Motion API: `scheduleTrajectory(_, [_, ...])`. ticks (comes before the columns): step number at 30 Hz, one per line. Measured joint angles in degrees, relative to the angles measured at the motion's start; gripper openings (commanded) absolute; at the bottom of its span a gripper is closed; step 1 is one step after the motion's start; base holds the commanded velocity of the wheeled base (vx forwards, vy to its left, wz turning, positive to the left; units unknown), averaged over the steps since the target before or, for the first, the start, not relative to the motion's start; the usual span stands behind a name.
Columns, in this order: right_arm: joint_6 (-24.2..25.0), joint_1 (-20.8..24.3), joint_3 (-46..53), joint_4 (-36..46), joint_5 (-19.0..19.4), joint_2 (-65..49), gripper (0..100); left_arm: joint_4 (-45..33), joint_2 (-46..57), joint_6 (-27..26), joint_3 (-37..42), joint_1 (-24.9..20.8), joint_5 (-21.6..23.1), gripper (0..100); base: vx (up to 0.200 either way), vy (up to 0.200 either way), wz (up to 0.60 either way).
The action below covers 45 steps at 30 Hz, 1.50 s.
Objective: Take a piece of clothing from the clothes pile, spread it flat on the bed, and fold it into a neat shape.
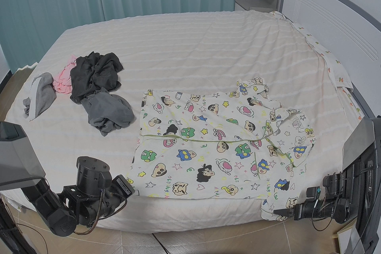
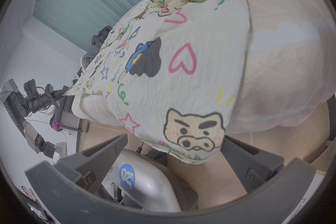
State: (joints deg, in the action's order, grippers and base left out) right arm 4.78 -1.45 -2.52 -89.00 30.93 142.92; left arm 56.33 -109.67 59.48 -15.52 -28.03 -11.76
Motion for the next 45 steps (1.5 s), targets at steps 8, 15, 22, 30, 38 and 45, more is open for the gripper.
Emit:
scheduleTrajectory(8, [0.06,0.68,-1.49,0.05,0.05,0.16,0,-0.01,-0.12,-0.02,0.04,-0.05,0.0,0,0.0,0.0,0.0])
scheduleTrajectory(15, [-0.02,0.85,-0.78,0.02,0.13,0.05,0,-0.01,-0.26,-0.02,0.06,-0.02,-0.02,0,0.0,0.0,0.0])
scheduleTrajectory(22, [-0.02,0.2,1.21,0.05,2.08,-2.02,0,-0.01,-0.15,-0.22,0.48,-0.02,-0.16,0,0.0,0.0,0.0])
scheduleTrajectory(30, [-0.29,-2.01,1.51,2.54,2.51,-3.91,0,0.02,0.21,-0.5,1.96,-0.11,-0.24,0,0.0,0.0,0.0])
scheduleTrajectory(38, [-2.16,-2.99,1.51,12.89,3.06,-8.78,0,0.16,0.32,-0.61,3.58,-0.37,-0.24,0,0.0,0.0,0.0])
scheduleTrajectory(45, [-5.78,-4.69,1.51,21.43,3.67,-13.35,0,0.11,0.22,-0.57,4.63,-0.85,-0.17,0,0.0,0.0,0.0])
